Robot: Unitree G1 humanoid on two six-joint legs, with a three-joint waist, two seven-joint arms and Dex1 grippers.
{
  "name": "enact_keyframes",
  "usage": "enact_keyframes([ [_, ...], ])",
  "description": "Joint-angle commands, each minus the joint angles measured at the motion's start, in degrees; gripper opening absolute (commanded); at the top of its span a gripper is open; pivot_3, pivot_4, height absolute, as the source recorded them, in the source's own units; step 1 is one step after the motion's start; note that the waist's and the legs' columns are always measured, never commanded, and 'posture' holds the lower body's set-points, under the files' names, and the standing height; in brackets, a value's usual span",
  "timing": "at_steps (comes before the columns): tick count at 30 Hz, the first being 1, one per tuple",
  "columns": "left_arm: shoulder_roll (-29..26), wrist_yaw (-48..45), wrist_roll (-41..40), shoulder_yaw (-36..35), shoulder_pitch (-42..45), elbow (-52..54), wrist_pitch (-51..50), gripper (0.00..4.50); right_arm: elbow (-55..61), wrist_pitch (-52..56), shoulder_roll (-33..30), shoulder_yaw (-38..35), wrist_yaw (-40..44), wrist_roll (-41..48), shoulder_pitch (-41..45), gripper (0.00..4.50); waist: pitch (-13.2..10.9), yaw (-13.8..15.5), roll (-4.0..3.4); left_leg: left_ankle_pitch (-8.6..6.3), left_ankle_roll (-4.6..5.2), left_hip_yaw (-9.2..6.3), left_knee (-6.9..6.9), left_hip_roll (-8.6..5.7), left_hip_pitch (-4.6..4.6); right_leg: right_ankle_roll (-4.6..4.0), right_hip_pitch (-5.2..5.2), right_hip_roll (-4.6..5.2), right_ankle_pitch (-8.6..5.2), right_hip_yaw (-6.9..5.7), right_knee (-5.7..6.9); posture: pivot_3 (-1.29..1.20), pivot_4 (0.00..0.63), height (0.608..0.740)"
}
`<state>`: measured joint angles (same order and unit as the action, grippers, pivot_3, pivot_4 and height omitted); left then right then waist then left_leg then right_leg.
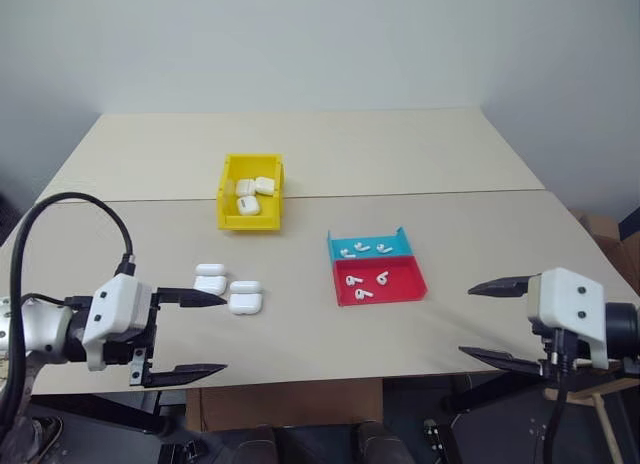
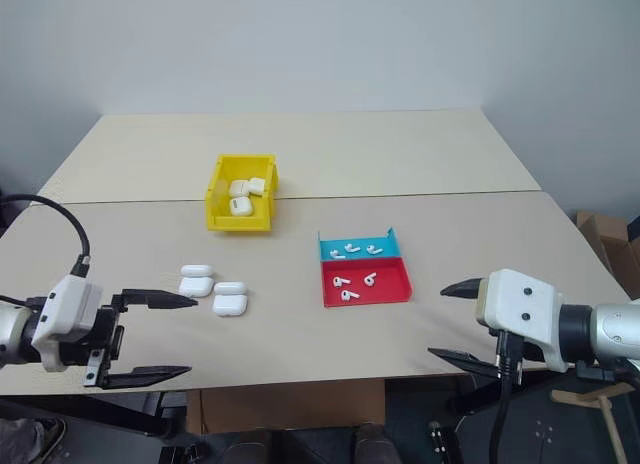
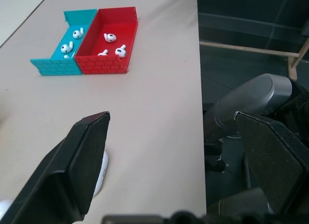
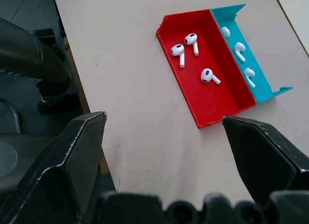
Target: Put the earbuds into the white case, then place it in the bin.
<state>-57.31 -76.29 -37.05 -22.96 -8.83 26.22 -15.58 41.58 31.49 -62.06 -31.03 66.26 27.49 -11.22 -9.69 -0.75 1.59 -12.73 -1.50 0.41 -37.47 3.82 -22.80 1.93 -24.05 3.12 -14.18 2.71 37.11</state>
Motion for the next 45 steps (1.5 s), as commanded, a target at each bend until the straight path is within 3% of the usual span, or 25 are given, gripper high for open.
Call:
enact_keyframes([
  [1,0.3,1.2,-2.6,-2.3,-0.1,2.1,-1.9,4.50,1.0,-1.0,0.0,-1.1,-0.2,0.2,0.2,4.46,0.0,0.0,0.00,0.00,0.00,0.00,0.00,0.00,0.00,0.00,0.00,0.00,0.00,0.00,0.00,0.00,0.150,0.740],
  [13,1.0,10.8,3.0,0.0,0.4,7.2,-3.4,4.50,-2.0,-2.3,-2.2,-0.4,0.9,-0.9,1.7,4.46,0.0,0.0,0.02,0.00,0.00,0.00,-0.01,-0.01,0.02,0.00,0.03,0.00,0.00,0.00,0.00,0.00,0.150,0.740],
  [23,-3.2,20.4,3.0,-3.0,-4.3,16.6,-20.7,4.50,0.1,2.4,-2.7,-4.3,1.5,-0.1,-0.9,4.46,0.0,0.2,0.07,0.00,0.00,-0.02,-0.01,-0.01,0.03,0.01,0.03,0.00,0.00,0.01,0.01,0.00,0.150,0.740],
  [30,-7.5,35.1,-4.4,-1.7,5.2,21.6,-49.9,4.50,2.8,3.8,-1.6,-5.5,0.5,-1.2,-4.5,4.46,0.1,0.2,0.11,0.00,0.00,-0.03,-0.01,-0.02,0.07,0.03,0.07,0.01,0.00,0.00,0.01,0.00,0.150,0.740],
  [33,-6.4,43.0,-4.8,-1.1,12.3,22.2,-63.1,4.50,3.1,4.5,-1.5,-5.3,0.2,-0.8,-4.5,4.46,0.0,-0.1,0.15,0.00,0.00,-0.05,0.00,-0.02,0.04,0.03,0.03,-0.01,0.00,0.01,0.01,0.00,0.150,0.740],
  [35,-2.5,48.4,-3.9,-0.4,20.3,20.3,-73.6,4.50,2.9,4.4,-1.6,-4.2,-0.1,-0.8,-4.2,4.46,0.0,0.0,0.15,0.00,0.00,-0.07,-0.01,-0.04,0.08,0.03,0.09,-0.01,0.01,0.00,0.03,0.00,0.150,0.740],
  [42,-1.9,66.8,-12.6,2.0,27.6,13.8,-76.9,4.50,0.6,3.7,-2.1,1.5,-2.3,-1.7,-1.0,4.46,0.0,-0.3,0.46,-0.01,0.00,-0.15,0.01,-0.10,0.52,0.05,0.65,0.02,0.00,-0.02,-0.10,0.00,0.150,0.740],
  [45,-1.5,78.3,-21.2,1.6,28.2,8.7,-76.9,4.50,0.2,4.4,-2.1,3.2,-3.0,-0.9,0.5,4.46,-0.1,-0.1,0.47,-0.01,0.00,-0.16,0.01,-0.11,0.55,0.04,0.67,0.05,0.01,-0.02,-0.09,0.00,0.150,0.740],
])
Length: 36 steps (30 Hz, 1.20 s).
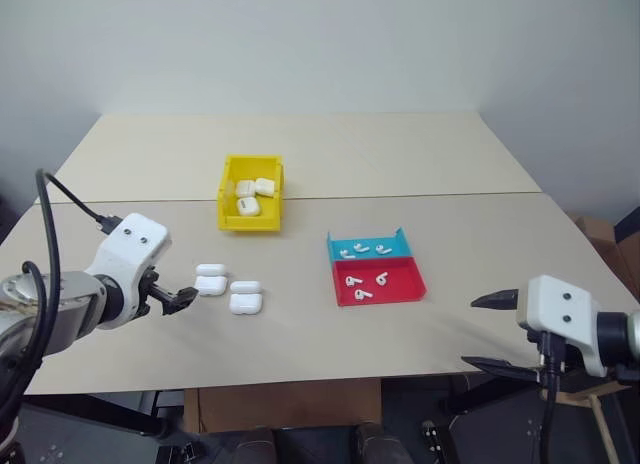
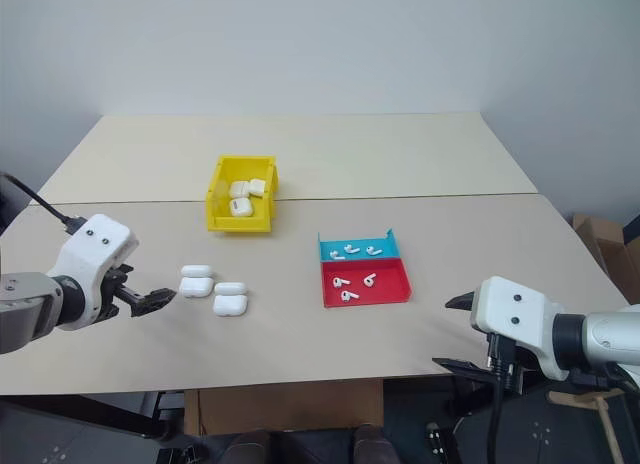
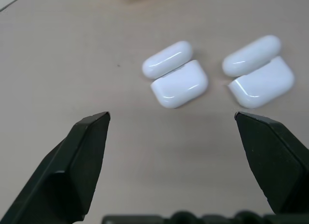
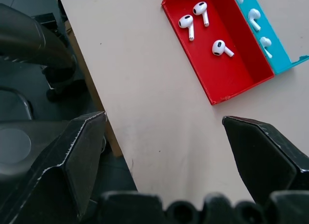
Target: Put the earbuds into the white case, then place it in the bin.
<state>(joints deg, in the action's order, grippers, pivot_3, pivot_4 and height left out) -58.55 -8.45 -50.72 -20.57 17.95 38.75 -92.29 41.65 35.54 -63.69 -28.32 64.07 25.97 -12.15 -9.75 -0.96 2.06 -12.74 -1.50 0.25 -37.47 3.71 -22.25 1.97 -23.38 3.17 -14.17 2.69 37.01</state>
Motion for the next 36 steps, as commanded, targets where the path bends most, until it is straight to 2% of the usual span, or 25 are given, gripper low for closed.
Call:
enact_keyframes([
  [1,0.7,15.2,-11.2,-0.8,2.1,-5.9,-0.2,4.50,0.1,0.5,-0.4,0.9,-0.8,0.8,1.6,4.46,0.0,0.1,0.00,0.00,0.00,-0.01,0.00,0.00,0.03,0.00,0.02,0.00,0.00,0.00,0.01,0.00,0.150,0.740],
  [5,4.6,33.5,-24.0,1.7,6.9,-15.5,-0.2,4.50,0.0,0.9,-0.9,2.4,-1.0,0.6,2.0,4.46,0.0,0.6,0.07,0.00,0.00,-0.05,0.00,-0.01,0.05,-0.01,0.09,0.02,0.01,-0.06,0.01,0.00,0.150,0.740],
  [9,6.4,47.4,-34.6,5.6,10.6,-20.0,-0.2,4.50,0.1,2.4,-1.5,1.7,-0.5,1.5,2.8,4.46,-0.1,0.6,0.14,0.00,0.00,-0.06,-0.01,-0.12,0.05,-0.12,0.15,0.13,0.11,-0.06,0.00,0.00,0.150,0.740],
  [12,-0.7,62.7,-53.9,15.7,9.1,-20.2,12.8,4.50,0.1,3.4,-1.7,0.7,0.0,1.4,2.4,4.46,-0.1,0.6,0.20,0.00,-0.01,-0.07,0.00,-0.15,0.03,-0.31,0.13,0.19,0.23,-0.05,0.00,0.00,0.150,0.740],
  [14,-4.1,68.5,-60.9,20.4,8.5,-19.1,19.5,4.50,0.5,3.8,-1.6,0.0,0.1,1.5,1.8,4.46,-0.1,0.5,0.21,-0.01,-0.02,-0.07,0.02,-0.16,0.03,-0.33,0.11,0.23,0.24,-0.02,0.00,0.00,0.150,0.740],
  [17,-4.3,72.6,-62.3,25.5,8.8,-16.9,25.8,4.50,1.3,4.8,-1.5,-0.6,0.2,1.8,1.5,4.46,-0.1,0.9,0.20,0.00,-0.03,-0.06,0.03,-0.22,0.06,-0.35,0.14,0.26,0.25,-0.02,0.01,0.00,0.150,0.740],
  [21,-4.8,77.0,-62.3,30.6,11.1,-16.4,29.2,4.50,1.6,6.0,-1.8,-1.0,-0.2,2.8,2.2,4.46,-0.1,1.6,0.21,0.04,-0.10,-0.06,0.03,-0.27,0.12,-0.36,0.20,0.25,0.25,-0.03,-0.01,0.00,0.150,0.740],
  [26,-2.5,80.0,-62.3,33.5,12.3,-16.8,32.6,4.50,2.2,6.7,-1.8,-1.2,-0.6,3.0,2.0,4.46,-0.1,1.9,0.21,0.05,-0.10,-0.07,0.03,-0.31,0.05,-0.35,0.20,0.26,0.26,-0.03,-0.10,0.00,0.150,0.740],
  [36,0.5,83.1,-62.3,38.4,17.3,-20.7,32.4,4.50,2.9,7.9,-1.7,-2.5,-0.4,3.2,1.5,4.46,-0.1,1.9,0.22,0.06,-0.11,-0.08,0.02,-0.36,0.01,-0.27,0.23,0.29,0.32,-0.03,-0.21,0.00,0.150,0.740],
])
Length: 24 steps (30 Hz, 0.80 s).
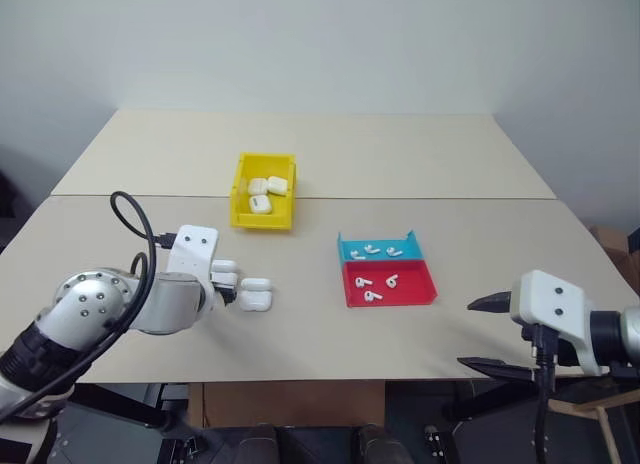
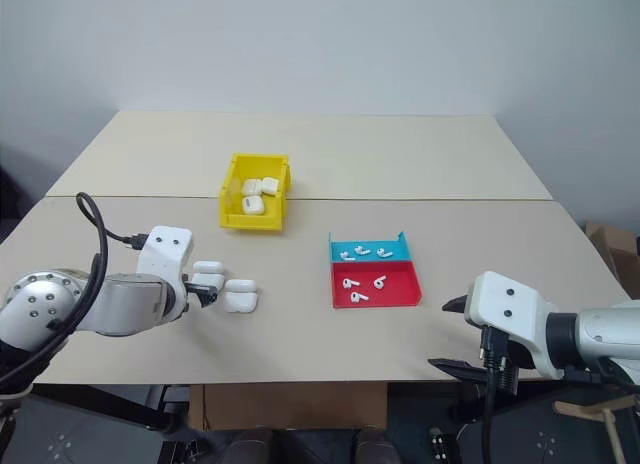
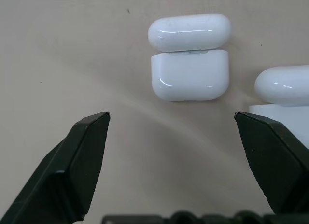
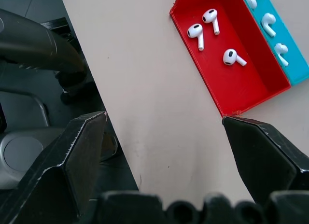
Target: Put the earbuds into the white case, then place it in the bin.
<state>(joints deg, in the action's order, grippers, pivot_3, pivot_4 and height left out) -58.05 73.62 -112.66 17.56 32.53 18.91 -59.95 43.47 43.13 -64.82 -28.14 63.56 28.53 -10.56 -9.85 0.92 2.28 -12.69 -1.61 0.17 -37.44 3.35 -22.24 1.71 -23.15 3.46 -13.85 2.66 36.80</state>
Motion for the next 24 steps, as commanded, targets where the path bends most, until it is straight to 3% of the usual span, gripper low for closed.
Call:
enact_keyframes([
  [1,0.8,0.8,-0.3,0.1,2.9,-1.5,0.4,4.50,1.1,0.4,-0.5,-2.8,0.1,0.6,-0.2,4.46,0.0,0.0,0.00,0.01,-0.01,-0.01,0.00,0.00,0.00,0.00,0.00,0.00,0.00,0.00,0.00,0.00,0.150,0.740],
  [24,7.4,-1.1,2.5,1.2,8.9,-14.9,-2.3,4.50,2.8,2.2,0.7,-4.8,-2.0,0.2,-2.7,4.46,0.0,0.0,0.04,0.03,-0.05,-0.10,0.00,-0.14,-0.06,0.06,0.00,0.07,0.02,0.00,-0.06,0.00,0.150,0.740],
])
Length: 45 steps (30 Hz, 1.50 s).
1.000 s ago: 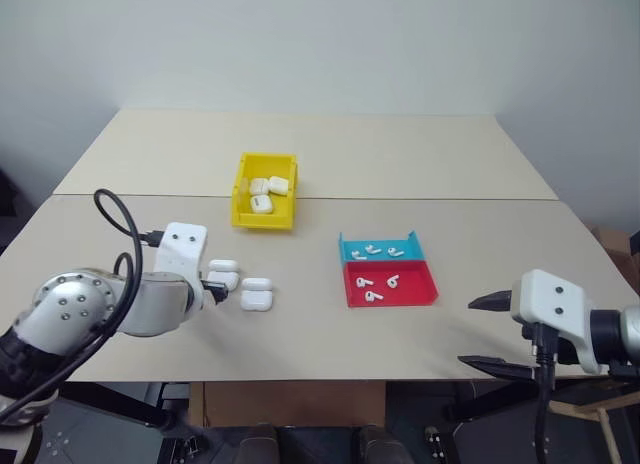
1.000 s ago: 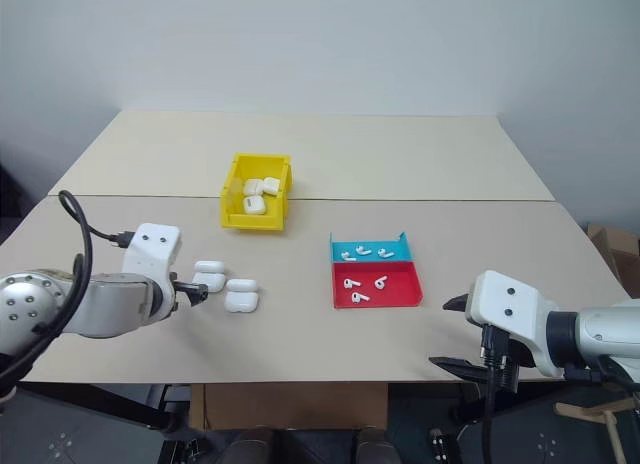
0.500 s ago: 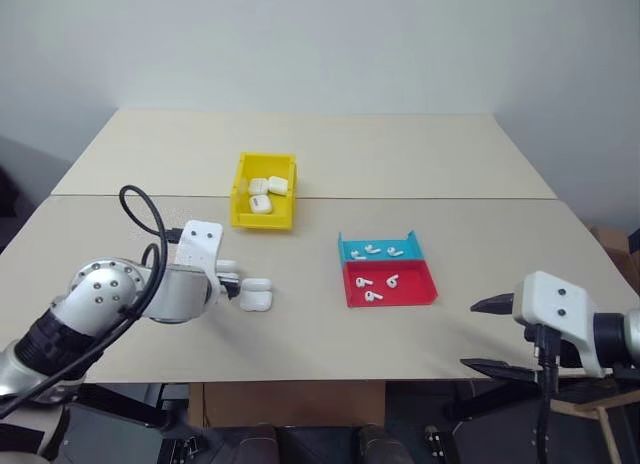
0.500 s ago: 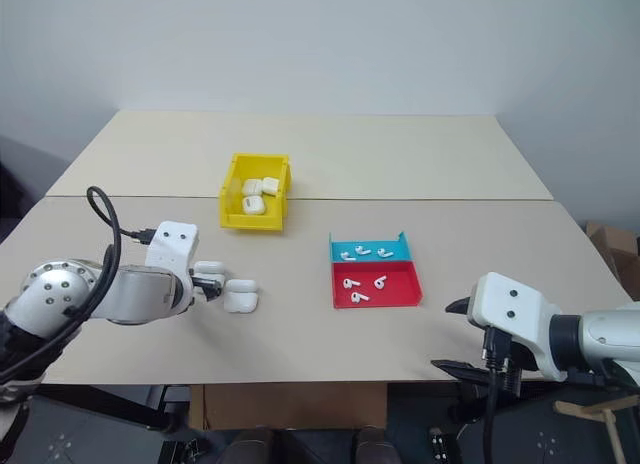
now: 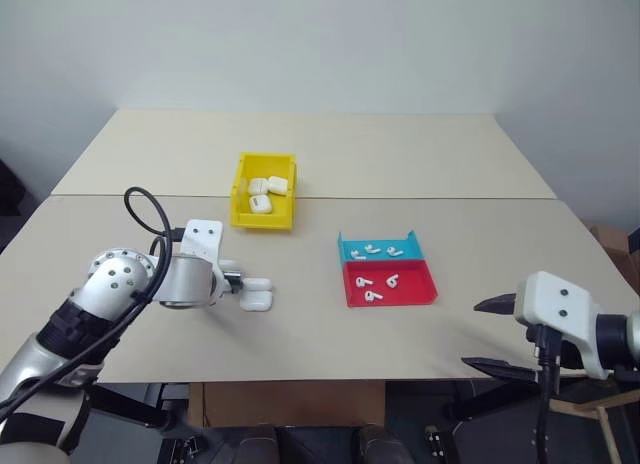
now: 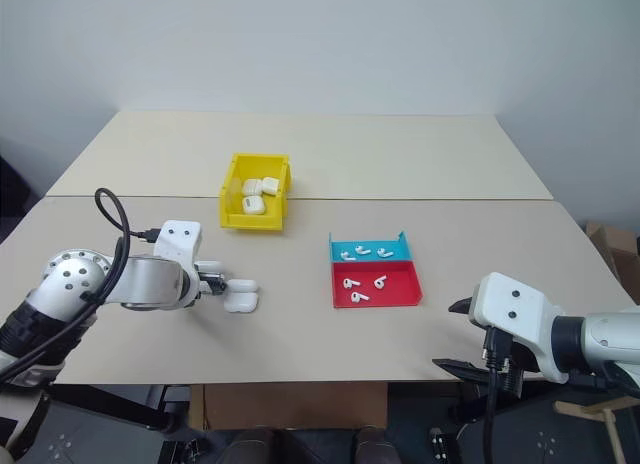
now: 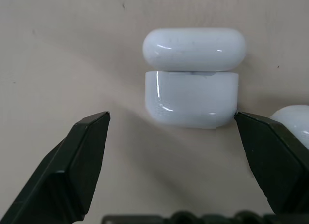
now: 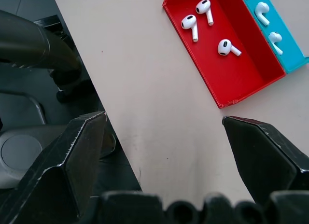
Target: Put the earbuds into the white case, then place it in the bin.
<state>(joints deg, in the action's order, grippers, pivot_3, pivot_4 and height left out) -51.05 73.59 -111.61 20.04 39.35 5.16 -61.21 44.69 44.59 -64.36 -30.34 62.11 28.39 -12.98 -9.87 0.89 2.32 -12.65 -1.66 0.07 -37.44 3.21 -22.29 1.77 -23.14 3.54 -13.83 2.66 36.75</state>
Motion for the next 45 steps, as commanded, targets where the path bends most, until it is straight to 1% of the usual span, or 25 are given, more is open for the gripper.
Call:
enact_keyframes([
  [1,0.8,-1.2,1.4,-1.4,2.3,-1.8,-1.0,4.50,1.7,0.7,0.4,-2.7,-0.7,0.4,-0.5,4.46,0.0,0.0,0.00,0.00,0.00,0.00,0.00,0.00,0.00,0.00,0.00,0.00,0.00,0.00,0.00,0.00,0.150,0.740],
  [3,1.5,-1.6,1.5,-1.4,3.0,-3.2,-1.8,4.50,2.0,0.7,0.6,-2.7,-1.0,0.2,-0.9,4.46,0.0,0.0,0.00,0.00,0.00,-0.01,0.00,-0.02,-0.01,0.01,0.00,0.01,0.00,0.00,-0.01,0.00,0.150,0.740],
  [5,2.2,-1.7,-0.3,-1.5,3.5,-5.0,-2.3,4.50,2.2,0.9,0.8,-2.7,-1.5,0.1,-1.2,4.46,0.0,0.0,0.00,0.00,0.00,-0.02,0.00,-0.04,-0.01,0.02,0.00,0.02,0.00,0.00,-0.01,0.00,0.150,0.740],
  [13,4.6,-1.8,-0.9,-3.0,6.2,-10.8,-3.9,4.50,2.6,0.6,1.4,-1.9,-3.2,-0.7,-2.0,4.46,0.0,-0.1,0.01,0.01,-0.01,-0.05,0.00,-0.08,-0.03,0.06,0.00,0.05,0.00,0.00,-0.01,0.00,0.150,0.740],
  [21,4.4,-0.9,-1.0,-2.8,6.7,-12.9,-5.2,4.50,3.4,0.5,2.1,-1.8,-4.3,-0.7,-3.2,4.46,0.0,-0.2,0.02,0.01,-0.02,-0.06,0.00,-0.11,-0.04,0.08,-0.01,0.07,0.01,0.00,-0.02,0.00,0.150,0.740],
  [27,5.7,-1.7,0.9,-3.1,7.3,-14.3,-6.3,4.50,3.7,0.6,2.2,-2.0,-4.4,-0.7,-3.8,4.46,0.0,-0.1,0.02,0.01,-0.02,-0.07,0.00,-0.12,-0.03,0.10,-0.01,0.08,0.00,0.00,-0.02,0.00,0.150,0.740],
  [34,6.8,-1.0,0.5,-3.5,6.6,-14.2,-7.0,4.50,3.9,0.5,2.1,-1.8,-4.7,-0.8,-3.8,4.46,0.0,-0.1,0.02,0.02,-0.03,-0.08,0.00,-0.14,-0.02,0.11,0.00,0.10,0.00,0.00,-0.02,0.00,0.150,0.740],
  [37,7.1,-0.5,-0.1,-3.1,6.1,-13.9,-7.2,3.92,3.9,0.4,2.0,-1.4,-5.0,-1.0,-3.9,4.50,0.0,-0.1,0.02,0.02,-0.03,-0.08,0.00,-0.16,-0.03,0.11,0.00,0.13,0.00,0.00,-0.03,0.00,0.150,0.740],
  [40,7.4,0.3,-0.8,-3.3,5.6,-13.8,-6.5,2.95,3.8,0.4,2.0,-1.1,-5.2,-0.9,-3.6,4.50,0.0,-0.3,0.02,0.02,-0.03,-0.08,0.01,-0.18,-0.04,0.13,0.00,0.16,0.00,0.00,-0.04,0.00,0.150,0.740],
  [41,7.5,0.2,-0.8,-3.3,5.6,-13.8,-6.6,2.78,3.7,0.4,2.0,-0.9,-5.3,-1.0,-3.5,4.50,0.0,-0.3,0.02,0.02,-0.03,-0.07,0.01,-0.18,-0.04,0.13,0.00,0.16,0.00,0.00,-0.04,0.00,0.150,0.740],
  [45,7.8,0.6,-1.0,-3.2,5.8,-13.9,-6.4,2.78,3.4,0.3,1.8,-0.2,-5.6,-1.2,-3.0,4.50,0.0,-0.2,0.02,0.02,-0.03,-0.08,0.01,-0.20,-0.03,0.13,0.00,0.17,0.00,-0.01,-0.03,0.00,0.150,0.740],
])
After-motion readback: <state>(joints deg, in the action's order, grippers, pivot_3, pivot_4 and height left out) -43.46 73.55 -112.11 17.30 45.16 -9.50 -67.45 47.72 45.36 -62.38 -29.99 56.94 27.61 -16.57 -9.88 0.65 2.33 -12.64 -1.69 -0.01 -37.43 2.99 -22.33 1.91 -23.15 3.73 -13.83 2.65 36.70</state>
